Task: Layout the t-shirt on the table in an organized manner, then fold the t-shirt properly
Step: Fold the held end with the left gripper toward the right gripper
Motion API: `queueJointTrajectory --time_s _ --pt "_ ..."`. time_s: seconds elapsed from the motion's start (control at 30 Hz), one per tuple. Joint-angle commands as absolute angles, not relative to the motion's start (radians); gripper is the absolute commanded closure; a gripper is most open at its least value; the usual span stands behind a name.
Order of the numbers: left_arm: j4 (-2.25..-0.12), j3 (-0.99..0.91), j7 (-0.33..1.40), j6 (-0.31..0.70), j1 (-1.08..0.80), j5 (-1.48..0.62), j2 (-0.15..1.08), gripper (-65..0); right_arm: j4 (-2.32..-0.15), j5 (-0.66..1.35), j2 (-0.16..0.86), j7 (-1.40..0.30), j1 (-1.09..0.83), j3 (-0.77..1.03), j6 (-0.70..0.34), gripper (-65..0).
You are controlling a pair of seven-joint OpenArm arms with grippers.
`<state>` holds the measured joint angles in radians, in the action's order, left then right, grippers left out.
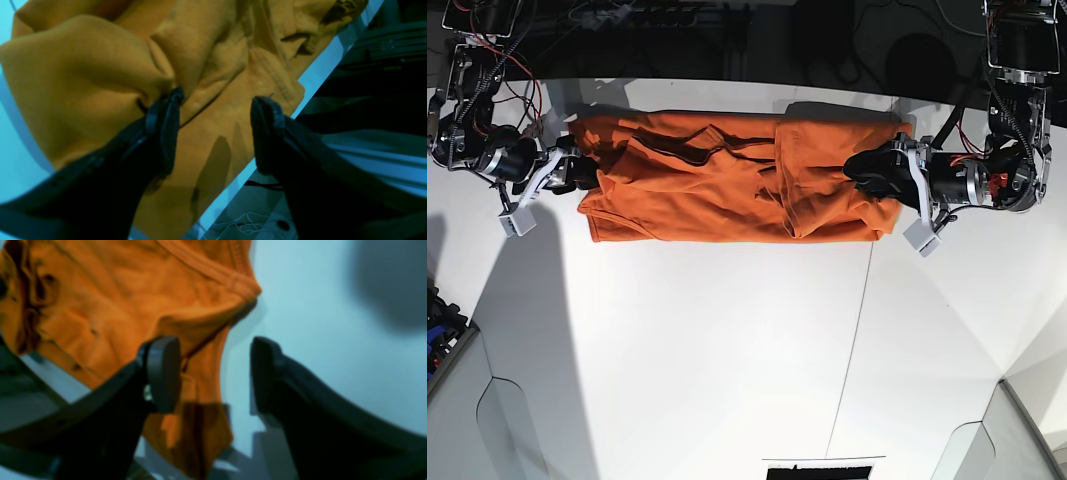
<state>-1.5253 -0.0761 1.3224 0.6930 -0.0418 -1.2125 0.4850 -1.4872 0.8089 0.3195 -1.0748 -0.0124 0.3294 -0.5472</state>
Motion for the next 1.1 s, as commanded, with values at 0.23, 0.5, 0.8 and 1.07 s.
queueJointTrajectory --time_s 0.23,0.5,0.8,1.07 --pt "-1.536 -0.083 1.309 0.698 -0.036 -1.234 0.502 -36.1 -1.441 0.857 0.278 -1.069 0.0 0.331 -0.574 -34.1" --pt "-1.527 -0.083 1.317 0.698 -0.045 -1.226 0.502 -36.1 -1.441 0.856 0.214 -1.059 0.003 0.312 -0.577 -23.6" --pt "-1.524 -0.083 1.396 0.698 -0.046 -1.452 0.545 -36.1 -1.441 0.782 0.21 -1.044 0.011 0.31 -0.577 0.0" --pt "-1.542 -0.084 1.396 0.698 0.05 -1.484 0.668 -36.1 -1.441 0.72 0.321 -1.019 0.058 0.318 -0.572 0.0"
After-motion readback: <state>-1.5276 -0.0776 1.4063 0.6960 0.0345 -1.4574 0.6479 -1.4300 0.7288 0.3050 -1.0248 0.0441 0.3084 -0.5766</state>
